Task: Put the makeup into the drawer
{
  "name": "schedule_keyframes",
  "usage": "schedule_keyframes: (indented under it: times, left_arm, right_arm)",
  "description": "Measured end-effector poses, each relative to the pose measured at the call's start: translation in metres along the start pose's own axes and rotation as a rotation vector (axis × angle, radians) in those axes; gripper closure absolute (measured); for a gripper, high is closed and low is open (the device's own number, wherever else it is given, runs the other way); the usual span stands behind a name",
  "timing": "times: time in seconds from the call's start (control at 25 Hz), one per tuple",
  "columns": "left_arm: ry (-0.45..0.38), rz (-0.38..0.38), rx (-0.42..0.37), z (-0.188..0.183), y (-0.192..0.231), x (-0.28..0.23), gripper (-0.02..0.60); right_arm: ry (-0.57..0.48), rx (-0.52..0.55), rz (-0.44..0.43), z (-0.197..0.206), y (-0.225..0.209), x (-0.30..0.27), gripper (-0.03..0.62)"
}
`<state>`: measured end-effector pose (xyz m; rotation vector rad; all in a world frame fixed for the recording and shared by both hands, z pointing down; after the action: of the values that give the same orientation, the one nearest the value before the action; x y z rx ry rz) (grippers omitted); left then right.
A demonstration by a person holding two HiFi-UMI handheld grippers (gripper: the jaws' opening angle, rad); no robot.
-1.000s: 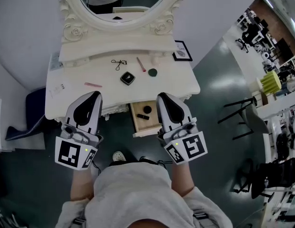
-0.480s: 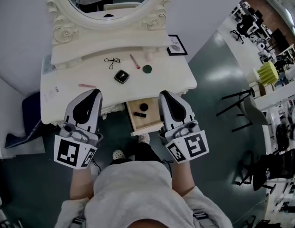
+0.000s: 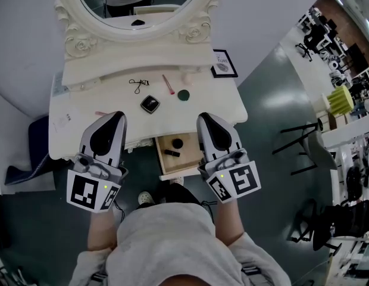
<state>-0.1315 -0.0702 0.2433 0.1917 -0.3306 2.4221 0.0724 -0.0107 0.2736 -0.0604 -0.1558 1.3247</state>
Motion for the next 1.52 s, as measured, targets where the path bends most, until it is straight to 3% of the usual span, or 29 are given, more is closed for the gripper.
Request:
schedule_keyframes:
  times: [0.72, 1.52]
  left_arm:
    - [0.052, -0.089, -0.011, 0.018, -0.017, -0.069, 0.566]
    - [0.152, -0.231, -0.007, 0.048, -0.030, -0.099, 0.566]
  right_arm:
    - [0.116, -0.029, -0.059, 0.012, -0.099, -0.044, 0.568]
    - [0.378, -0.073, -0.116, 0.075, -0.171, -0.102, 0.568]
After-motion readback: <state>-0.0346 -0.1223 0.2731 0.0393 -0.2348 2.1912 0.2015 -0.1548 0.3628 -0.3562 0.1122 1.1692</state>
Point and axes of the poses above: the fingertips, and each gripper's own axes: x backward along the fingers, y to its left, z out of its underside, the point moved 3 cm from there along x, backward along the fingers, and after that the axes turned 9 degrees about -x, right-handed, at the moved point
